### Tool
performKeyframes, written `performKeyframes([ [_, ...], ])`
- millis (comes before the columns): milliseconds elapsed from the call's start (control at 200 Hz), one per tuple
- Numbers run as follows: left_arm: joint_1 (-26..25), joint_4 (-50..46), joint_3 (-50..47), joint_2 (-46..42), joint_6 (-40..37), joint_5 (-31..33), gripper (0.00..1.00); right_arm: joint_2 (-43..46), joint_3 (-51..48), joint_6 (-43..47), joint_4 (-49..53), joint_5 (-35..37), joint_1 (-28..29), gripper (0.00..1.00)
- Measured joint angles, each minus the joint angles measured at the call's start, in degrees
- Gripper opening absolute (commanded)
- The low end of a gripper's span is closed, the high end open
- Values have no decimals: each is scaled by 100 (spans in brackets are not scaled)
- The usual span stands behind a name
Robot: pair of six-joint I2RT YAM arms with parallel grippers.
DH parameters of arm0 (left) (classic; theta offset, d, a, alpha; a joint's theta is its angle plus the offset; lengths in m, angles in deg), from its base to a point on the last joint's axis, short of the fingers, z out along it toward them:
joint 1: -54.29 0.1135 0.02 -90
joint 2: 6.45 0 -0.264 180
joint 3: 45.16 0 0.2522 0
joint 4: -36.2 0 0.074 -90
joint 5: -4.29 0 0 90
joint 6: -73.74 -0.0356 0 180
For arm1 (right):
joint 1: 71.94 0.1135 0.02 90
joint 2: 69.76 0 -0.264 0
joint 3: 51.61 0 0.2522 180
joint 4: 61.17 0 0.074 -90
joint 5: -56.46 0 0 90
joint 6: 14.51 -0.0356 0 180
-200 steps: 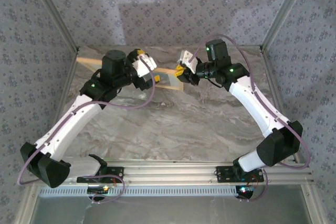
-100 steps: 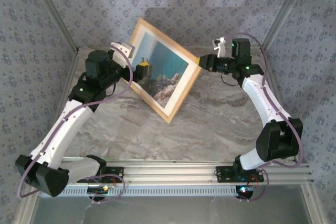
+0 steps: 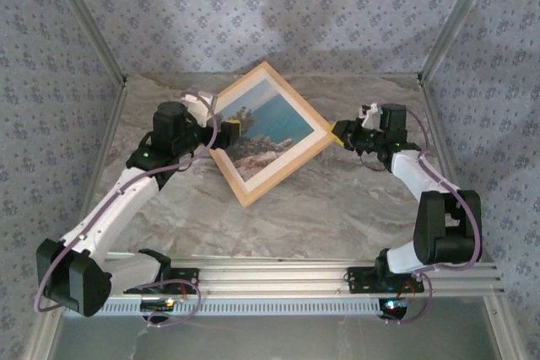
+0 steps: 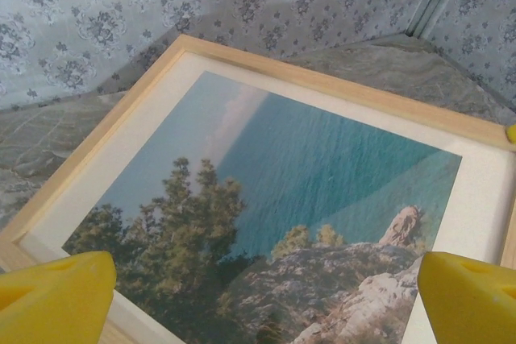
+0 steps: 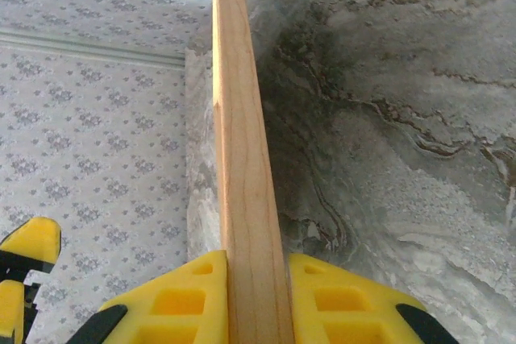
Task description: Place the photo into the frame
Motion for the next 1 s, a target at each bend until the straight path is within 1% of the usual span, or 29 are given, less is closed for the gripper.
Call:
performKeyframes([
  [175, 11, 354, -474, 0, 179, -2, 96, -13, -459, -181, -514, 50, 0, 18],
  [440, 11, 597, -898, 2, 356, 4, 95, -442, -968, -474, -1325, 109, 2, 23],
  [635, 11, 706, -1115, 13, 409, 52, 95, -850, -1182, -509, -1569, 258, 24, 30],
  [775, 11, 813, -1272, 50, 459, 72, 95, -1158, -1327, -514, -1755, 302, 28, 32],
  [1000, 63, 918, -1589, 85, 634, 131, 95, -1346, -1504, -380, -1679, 444, 76, 44],
])
